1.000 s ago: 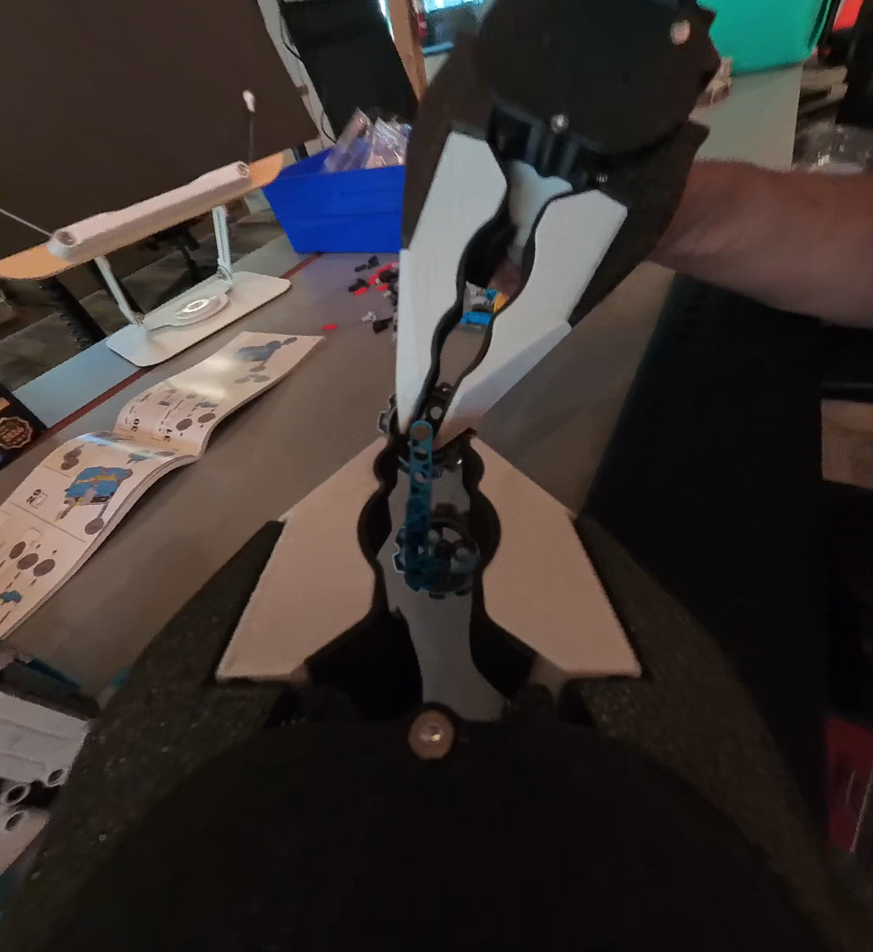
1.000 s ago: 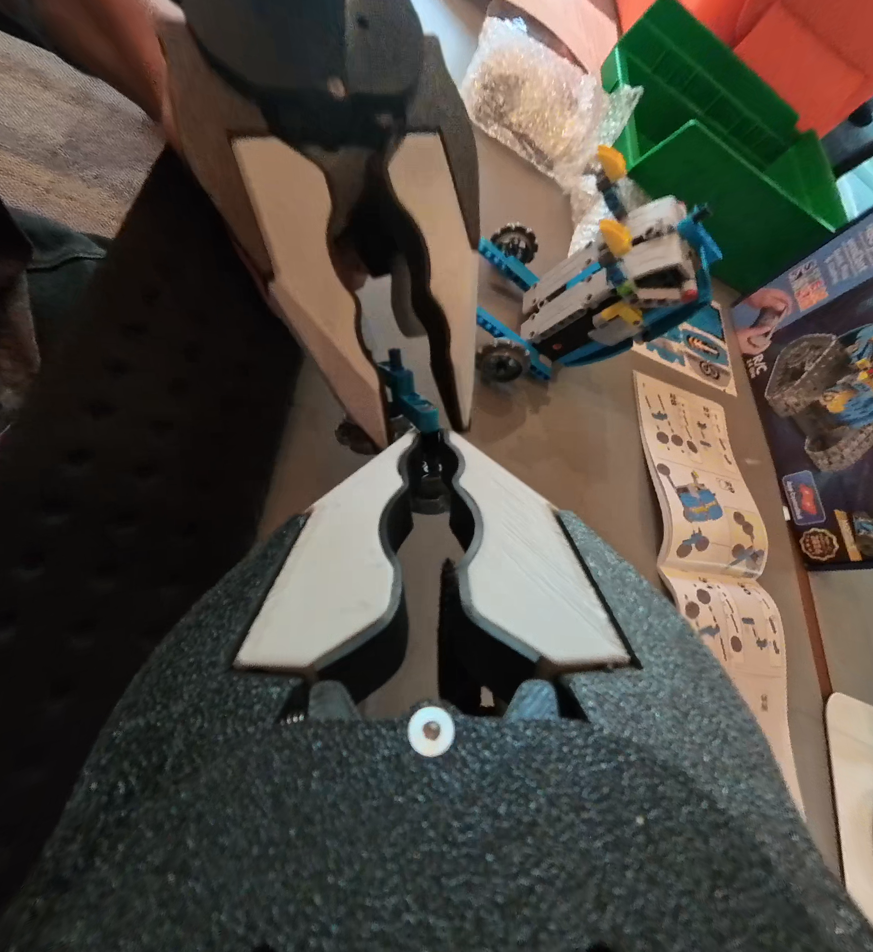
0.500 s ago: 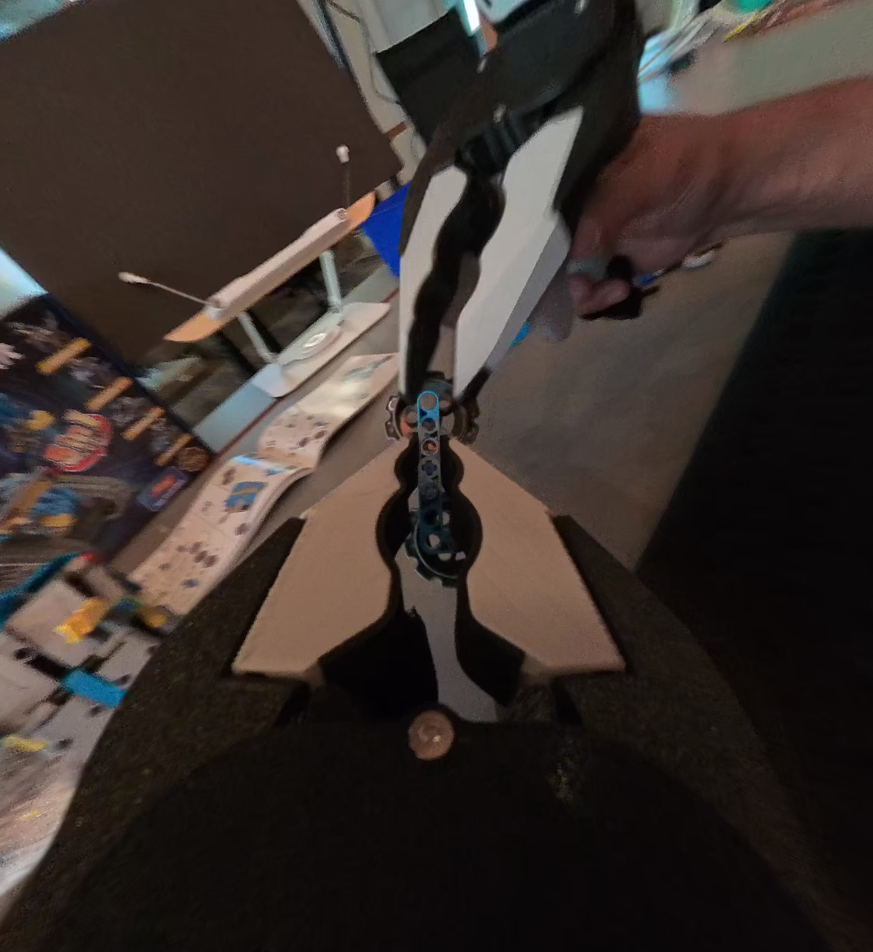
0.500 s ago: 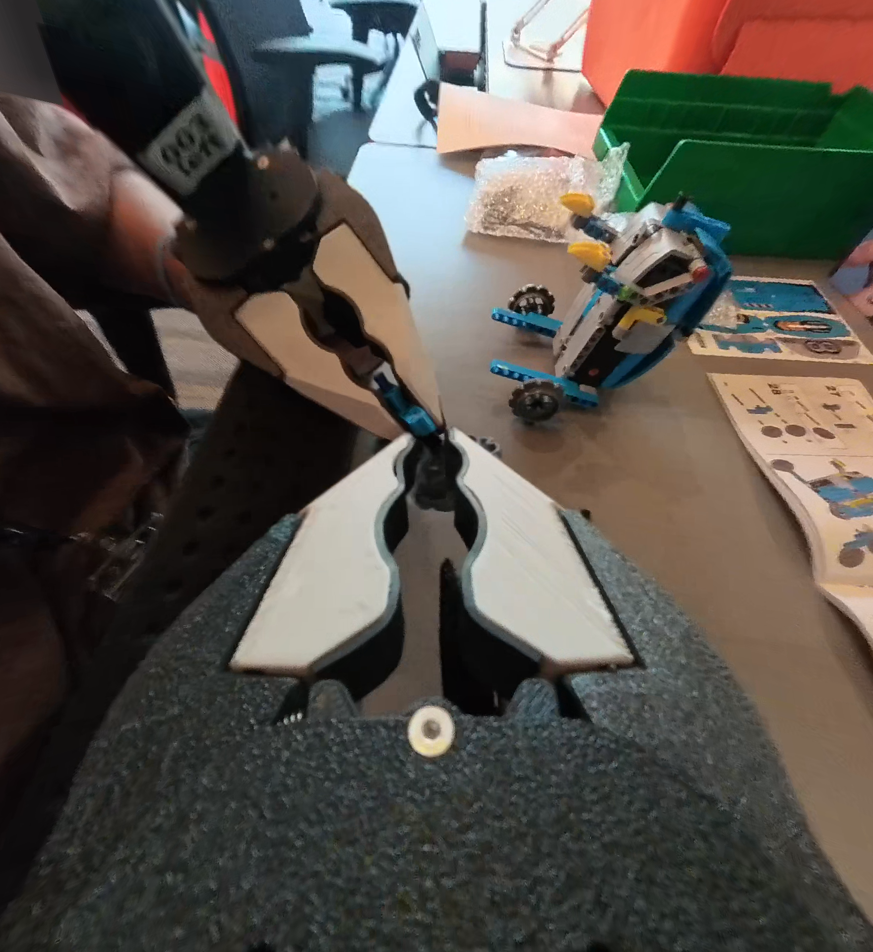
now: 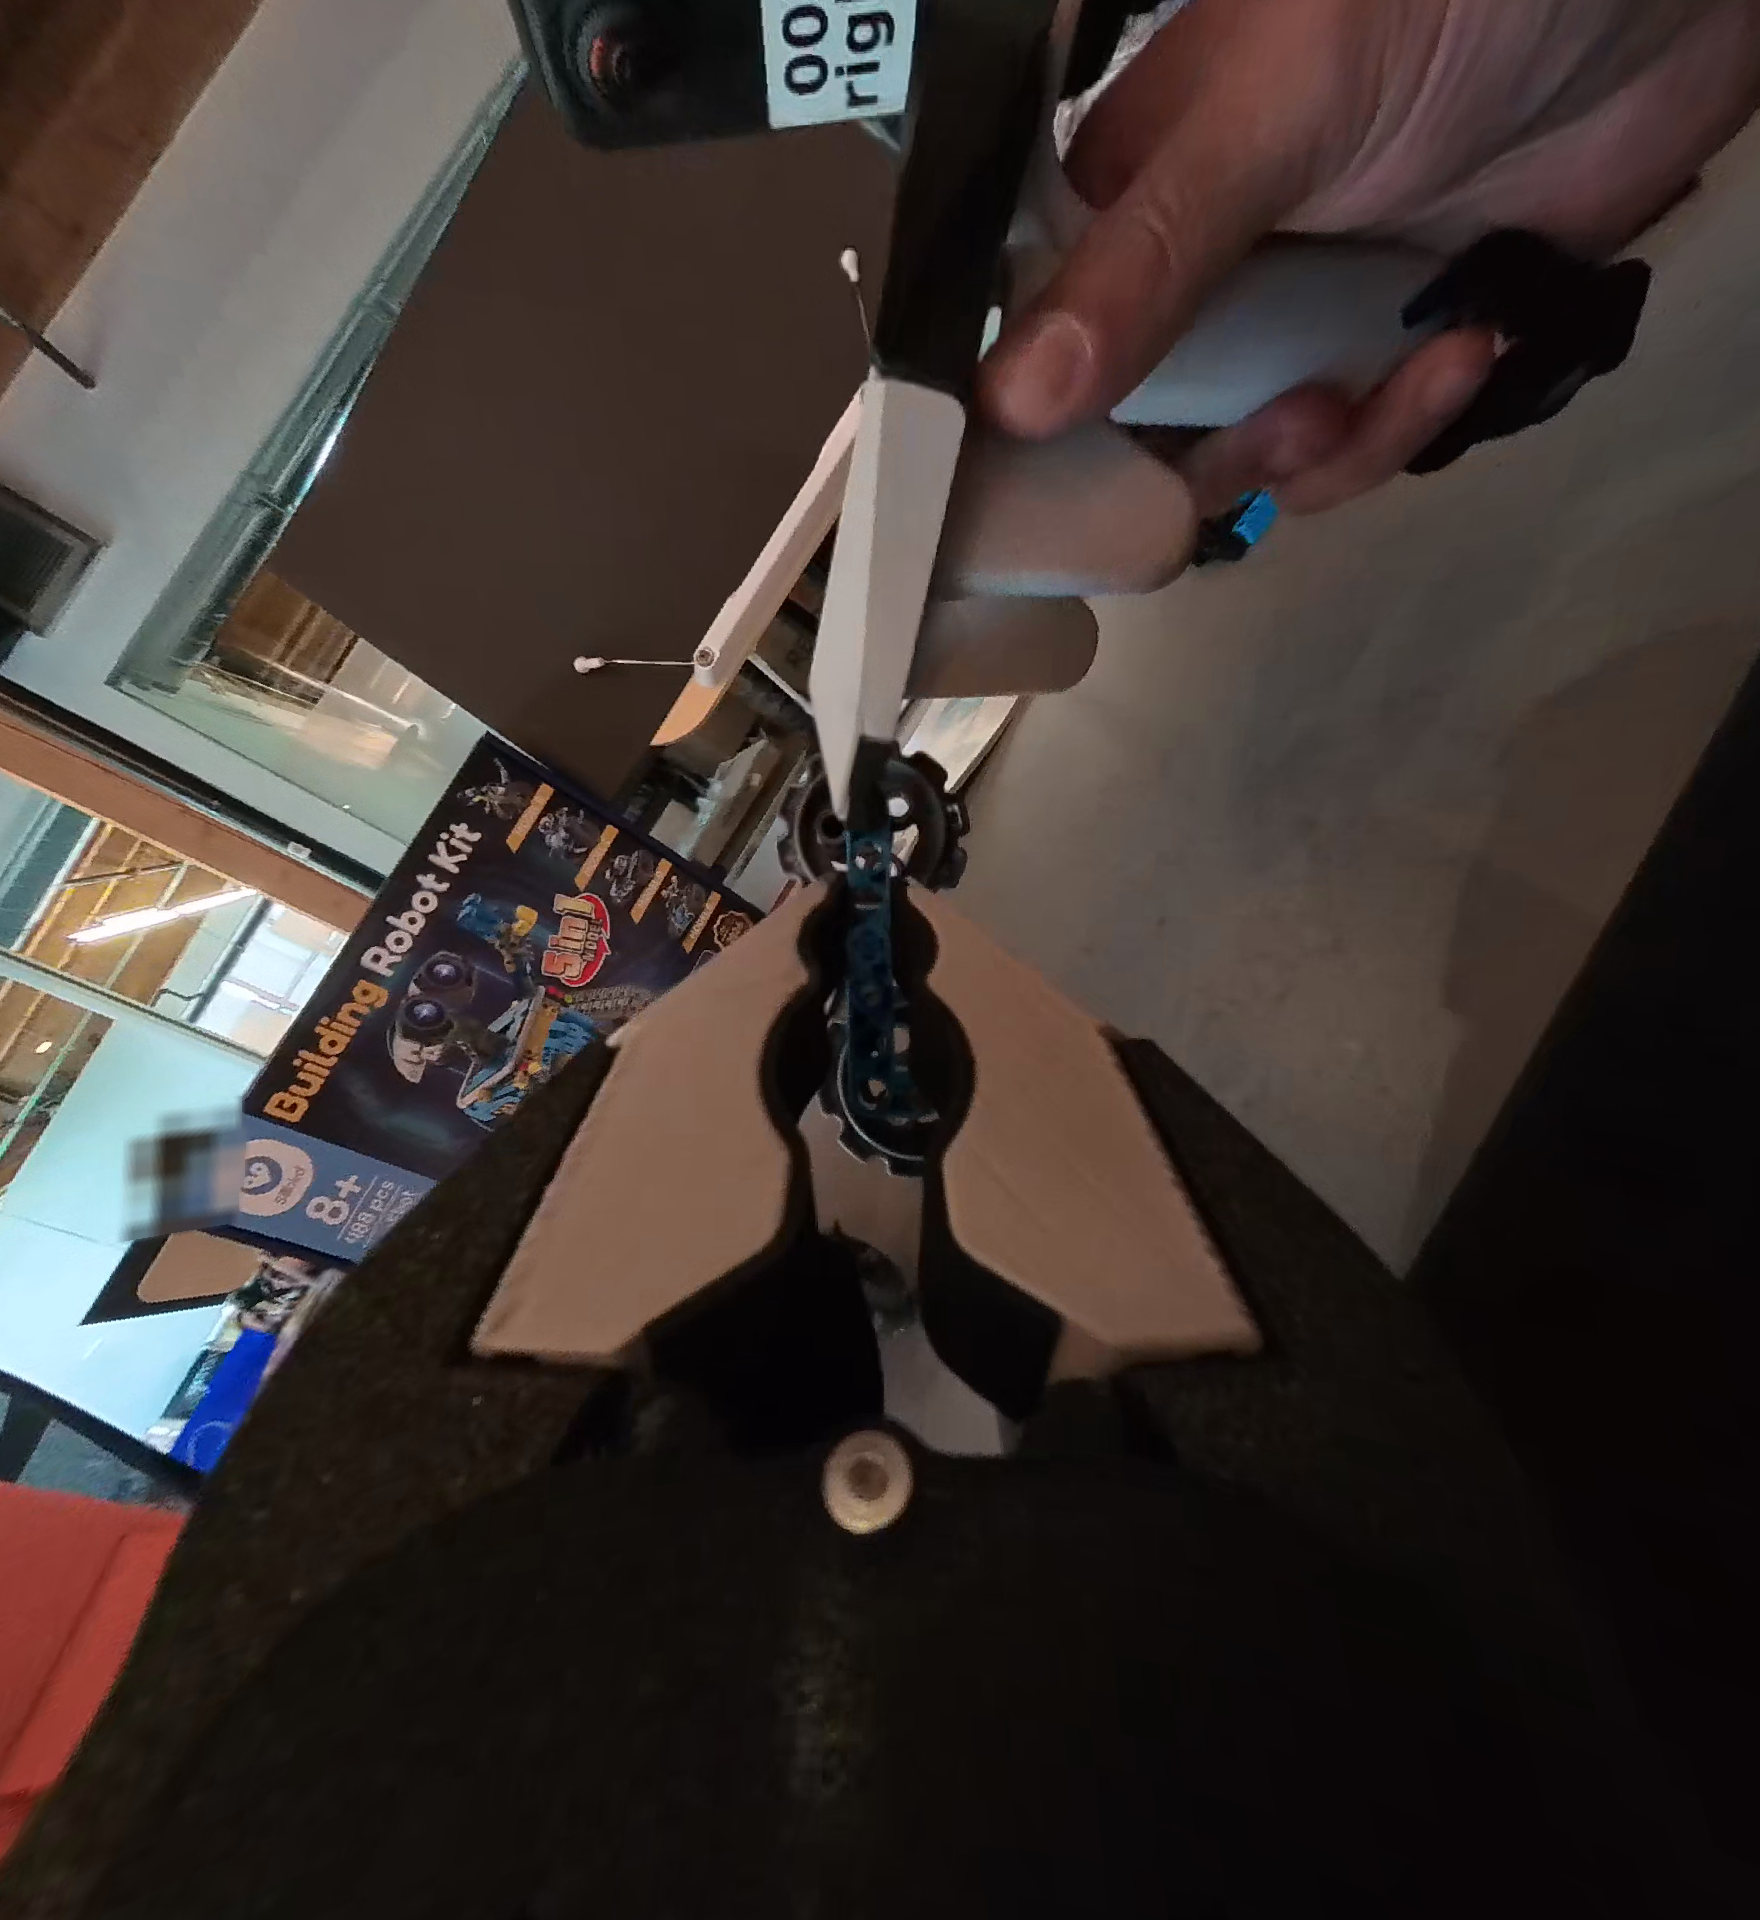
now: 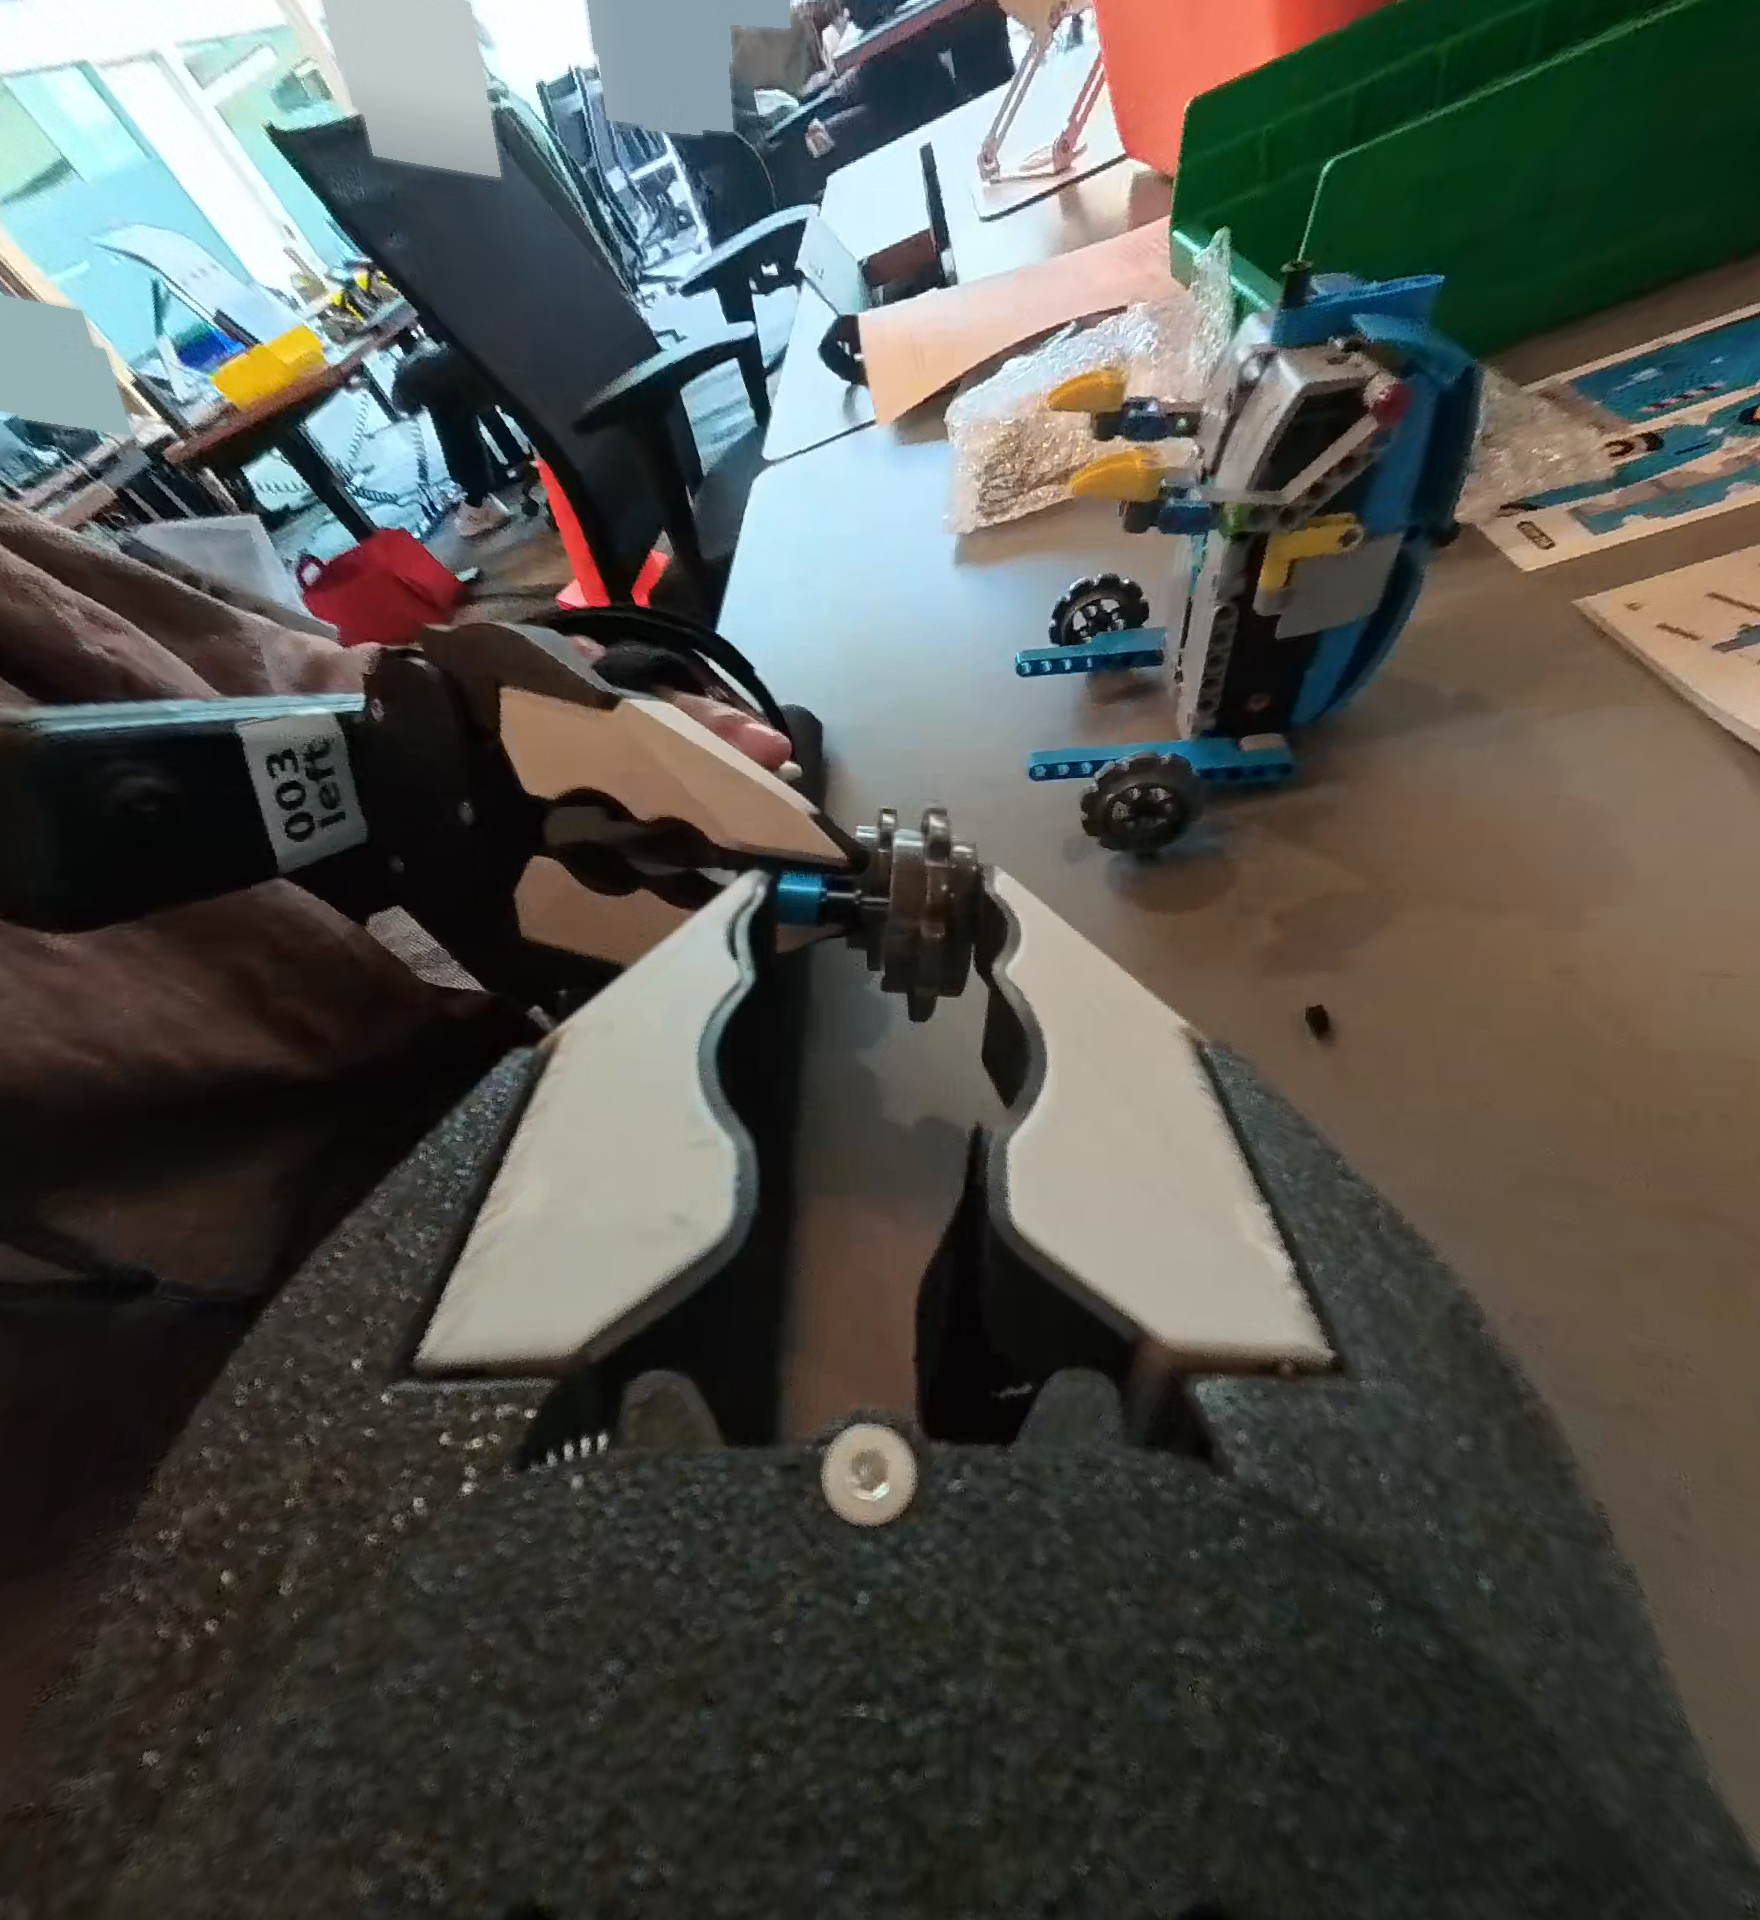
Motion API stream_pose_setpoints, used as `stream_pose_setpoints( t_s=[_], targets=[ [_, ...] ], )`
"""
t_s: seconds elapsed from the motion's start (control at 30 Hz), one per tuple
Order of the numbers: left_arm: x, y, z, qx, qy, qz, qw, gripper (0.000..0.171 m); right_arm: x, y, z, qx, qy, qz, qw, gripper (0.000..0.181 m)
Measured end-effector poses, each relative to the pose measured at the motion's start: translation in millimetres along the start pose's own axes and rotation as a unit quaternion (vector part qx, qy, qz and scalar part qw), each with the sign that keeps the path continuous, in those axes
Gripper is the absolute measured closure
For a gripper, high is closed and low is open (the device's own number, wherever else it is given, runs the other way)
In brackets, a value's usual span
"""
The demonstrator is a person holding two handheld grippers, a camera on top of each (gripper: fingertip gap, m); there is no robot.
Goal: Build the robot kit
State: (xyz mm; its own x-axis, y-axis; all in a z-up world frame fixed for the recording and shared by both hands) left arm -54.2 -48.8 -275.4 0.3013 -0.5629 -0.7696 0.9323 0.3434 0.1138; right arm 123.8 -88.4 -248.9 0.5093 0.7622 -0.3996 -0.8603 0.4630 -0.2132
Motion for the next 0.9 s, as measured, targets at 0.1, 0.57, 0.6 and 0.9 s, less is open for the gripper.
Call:
stream_pose_setpoints(
  t_s=[0.1,0.57,0.6,0.9],
  targets=[
    [1,0,0,-0.001,0.005,0.002,1.0,0.166,1,1,-1,-0.005,0.001,-0.002,1.0,0.142],
    [4,-1,2,0.01,0.004,-0.007,1.0,0.166,1,-1,-2,-0.006,0.023,0.023,0.999,0.147],
    [4,-2,3,0.015,0.004,-0.005,1.0,0.166,1,-2,-2,-0.004,0.028,0.031,0.999,0.148],
    [-8,1,-1,-0.022,-0.095,-0.107,0.989,0.12,-6,-8,1,-0.038,-0.069,-0.021,0.997,0.145]
  ],
)
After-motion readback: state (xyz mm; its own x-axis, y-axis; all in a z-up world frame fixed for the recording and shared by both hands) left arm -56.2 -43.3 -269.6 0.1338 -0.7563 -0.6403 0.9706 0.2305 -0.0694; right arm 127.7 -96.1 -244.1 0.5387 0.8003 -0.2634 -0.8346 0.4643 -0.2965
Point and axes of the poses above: each gripper's, where its closed fingertips meet, y out along the fingers, z out of its top, x = y × z across the jaws, the point moved 10 cm from there along -y, back along the fingers, and after that the axes turned 13 degrees about z, right-handed, at the moved point
